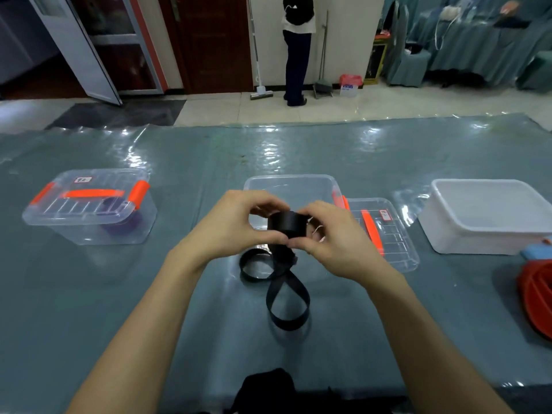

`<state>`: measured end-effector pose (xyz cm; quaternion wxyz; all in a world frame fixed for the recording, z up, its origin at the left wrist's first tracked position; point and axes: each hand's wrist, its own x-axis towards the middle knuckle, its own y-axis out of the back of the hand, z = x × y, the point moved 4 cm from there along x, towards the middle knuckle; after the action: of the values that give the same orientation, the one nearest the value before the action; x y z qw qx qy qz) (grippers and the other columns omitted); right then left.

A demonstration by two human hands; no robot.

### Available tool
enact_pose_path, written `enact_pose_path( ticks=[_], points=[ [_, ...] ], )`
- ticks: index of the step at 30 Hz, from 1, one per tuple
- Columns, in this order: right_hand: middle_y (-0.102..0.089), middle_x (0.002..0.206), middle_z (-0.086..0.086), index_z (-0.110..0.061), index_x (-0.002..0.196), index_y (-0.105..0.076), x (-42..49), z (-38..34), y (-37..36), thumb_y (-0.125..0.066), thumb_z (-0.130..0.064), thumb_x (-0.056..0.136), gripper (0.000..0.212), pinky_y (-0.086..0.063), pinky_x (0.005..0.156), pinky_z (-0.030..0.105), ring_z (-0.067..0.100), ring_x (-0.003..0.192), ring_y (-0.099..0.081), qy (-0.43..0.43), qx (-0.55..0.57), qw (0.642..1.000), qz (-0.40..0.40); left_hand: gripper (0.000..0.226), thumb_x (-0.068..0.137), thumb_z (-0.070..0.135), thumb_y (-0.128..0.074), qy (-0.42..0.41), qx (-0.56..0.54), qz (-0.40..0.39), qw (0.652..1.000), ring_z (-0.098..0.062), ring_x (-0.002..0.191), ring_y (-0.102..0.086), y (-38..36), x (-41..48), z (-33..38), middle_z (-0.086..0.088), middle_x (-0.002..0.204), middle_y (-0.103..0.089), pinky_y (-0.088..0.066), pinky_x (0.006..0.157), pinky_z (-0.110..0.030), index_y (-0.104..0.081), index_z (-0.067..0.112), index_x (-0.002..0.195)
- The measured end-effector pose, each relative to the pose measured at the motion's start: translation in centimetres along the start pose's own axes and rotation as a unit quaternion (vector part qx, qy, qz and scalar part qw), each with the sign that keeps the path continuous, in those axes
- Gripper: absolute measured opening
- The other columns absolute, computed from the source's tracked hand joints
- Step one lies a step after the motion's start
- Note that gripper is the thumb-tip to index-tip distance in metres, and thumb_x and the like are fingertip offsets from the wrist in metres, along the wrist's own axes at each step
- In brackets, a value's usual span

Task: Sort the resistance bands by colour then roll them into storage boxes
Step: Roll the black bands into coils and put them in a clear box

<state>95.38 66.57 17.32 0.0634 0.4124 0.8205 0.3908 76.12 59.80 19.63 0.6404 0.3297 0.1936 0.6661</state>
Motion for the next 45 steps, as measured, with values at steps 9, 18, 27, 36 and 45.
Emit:
enact_pose_path(
  ticks=[9, 18, 27, 36, 45],
  points=[
    [-0.078, 0.092, 0.004, 0.009, 0.116, -0.065, -0.7, 0.5, 0.6, -0.074, 0.013, 0.089, 0.028, -0.059, 0.072, 0.024, 0.016, 0.068, -0.072, -0.068, 0.450, 0.890, 0.030, 0.041, 0.076, 0.006, -0.086, 0.032, -0.342, 0.114, 0.932, -0.017, 0.100, -0.079, -2.2, -0.6, -0.9, -0.004, 0.104, -0.084, -0.060, 0.091, -0.028, -0.086, 0.035, 0.106],
    [-0.076, 0.102, 0.020, 0.006, 0.123, -0.065, -1.2, 1.6, -1.2, -0.078, 0.005, 0.089, 0.037, -0.062, 0.081, 0.036, 0.031, 0.079, -0.074, -0.098, 0.469, 0.878, 0.007, 0.040, 0.072, 0.010, -0.095, 0.040, -0.303, 0.089, 0.948, -0.021, 0.097, -0.080, -2.0, -0.6, -1.1, -0.009, 0.103, -0.083, -0.062, 0.091, -0.028, -0.085, 0.027, 0.107],
    [-0.067, 0.109, -0.013, -0.030, 0.117, -0.071, -2.1, 3.4, -2.3, -0.095, -0.035, 0.078, 0.046, -0.049, 0.069, 0.025, 0.010, 0.068, -0.064, -0.010, 0.002, 0.999, -0.041, 0.038, 0.071, 0.014, -0.099, 0.032, 0.005, 0.052, 0.998, 0.001, 0.091, -0.075, -4.0, -2.6, -2.0, 0.019, 0.093, -0.080, -0.059, 0.089, -0.021, -0.085, 0.027, 0.103],
    [-0.076, 0.071, 0.012, -0.012, 0.105, -0.065, -3.5, 4.4, -2.4, -0.091, -0.006, 0.082, 0.035, -0.059, 0.062, 0.032, 0.025, 0.060, -0.075, -0.087, 0.213, 0.973, 0.000, 0.051, 0.068, 0.007, -0.099, 0.080, -0.217, 0.045, 0.972, -0.013, 0.106, -0.078, -6.5, -2.9, -4.1, 0.004, 0.109, -0.082, -0.058, 0.100, -0.027, -0.080, 0.021, 0.113],
    [-0.072, 0.104, 0.019, 0.009, 0.111, -0.057, -2.4, 1.2, -2.4, -0.077, 0.008, 0.088, 0.030, -0.063, 0.065, 0.036, 0.034, 0.068, -0.077, -0.066, 0.448, 0.892, 0.011, 0.043, 0.068, 0.003, -0.098, 0.088, -0.340, 0.102, 0.931, -0.022, 0.093, -0.077, -6.4, -4.1, -4.5, -0.013, 0.100, -0.082, -0.060, 0.090, -0.033, -0.082, 0.008, 0.107]
  ],
)
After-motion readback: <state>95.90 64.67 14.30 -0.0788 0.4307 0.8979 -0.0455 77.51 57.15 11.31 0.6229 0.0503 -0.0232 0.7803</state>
